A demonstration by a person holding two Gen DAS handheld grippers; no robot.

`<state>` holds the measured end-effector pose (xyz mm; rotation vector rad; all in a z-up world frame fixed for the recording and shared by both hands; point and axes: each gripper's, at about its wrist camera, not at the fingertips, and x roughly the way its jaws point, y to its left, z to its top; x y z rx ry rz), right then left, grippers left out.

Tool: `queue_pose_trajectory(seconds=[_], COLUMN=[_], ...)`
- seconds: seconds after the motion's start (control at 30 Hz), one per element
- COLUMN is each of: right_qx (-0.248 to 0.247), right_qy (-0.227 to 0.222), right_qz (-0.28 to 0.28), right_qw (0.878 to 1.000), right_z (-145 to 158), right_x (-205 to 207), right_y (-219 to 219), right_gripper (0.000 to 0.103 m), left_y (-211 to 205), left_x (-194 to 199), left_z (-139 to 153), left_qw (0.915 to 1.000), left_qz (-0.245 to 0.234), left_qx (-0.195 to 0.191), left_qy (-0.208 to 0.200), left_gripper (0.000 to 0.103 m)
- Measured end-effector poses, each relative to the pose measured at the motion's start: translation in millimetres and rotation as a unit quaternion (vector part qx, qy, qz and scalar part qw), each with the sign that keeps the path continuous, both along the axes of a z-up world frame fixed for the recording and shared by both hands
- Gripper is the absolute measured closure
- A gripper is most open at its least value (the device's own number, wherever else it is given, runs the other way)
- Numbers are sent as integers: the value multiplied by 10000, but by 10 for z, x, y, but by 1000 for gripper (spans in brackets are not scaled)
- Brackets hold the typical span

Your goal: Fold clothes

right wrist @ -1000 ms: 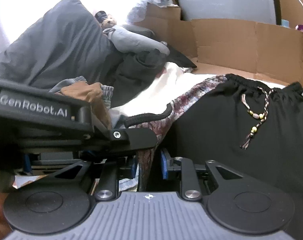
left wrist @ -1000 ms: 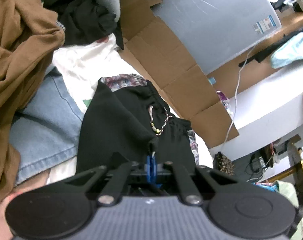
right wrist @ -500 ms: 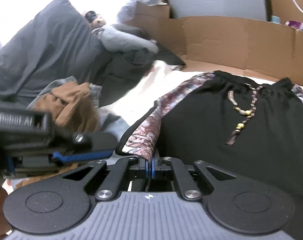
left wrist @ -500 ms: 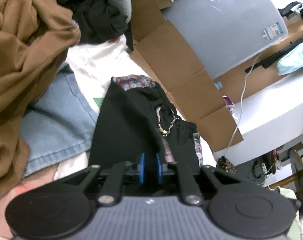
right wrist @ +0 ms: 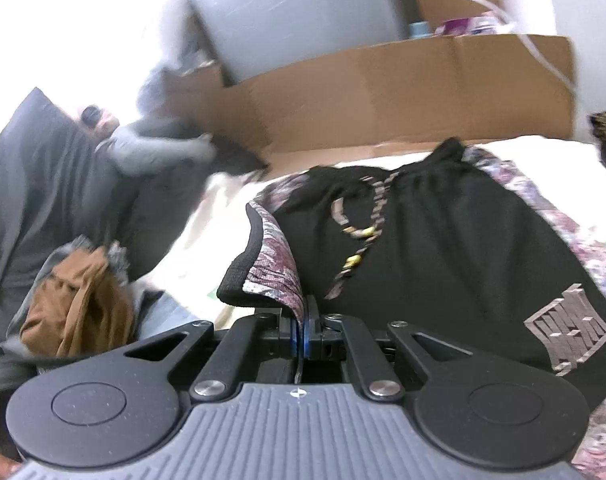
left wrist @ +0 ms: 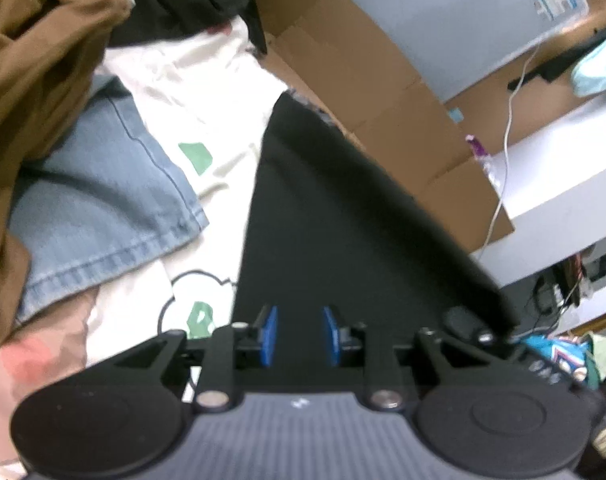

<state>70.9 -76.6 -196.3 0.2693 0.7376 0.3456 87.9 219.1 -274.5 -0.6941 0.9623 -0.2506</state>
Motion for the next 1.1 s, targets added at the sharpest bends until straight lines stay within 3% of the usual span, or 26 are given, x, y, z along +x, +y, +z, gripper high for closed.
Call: queue_pose_trajectory(seconds=[0.53, 0.87, 1.1], right_qx=[124, 304, 593], right_qy=[68, 339, 657], right_qz=[-1384, -2109, -2553], right_qw=[9903, 9764, 9628], right_z=[89, -99, -403], right_x=[-107, -235, -314], right_y=[-1182, -1743, -2074], right_gripper=[101, 101, 101], left_y=[-496, -725, -829], left_x=[22, 7, -39], left_z=[-334, -482, -538], left_qw=[9958, 9904, 9856], left_qz=[-655, -1001, -1258], left_qx=[131, 175, 173], left_qy=[626, 934, 1116], left_gripper=[72, 67, 62])
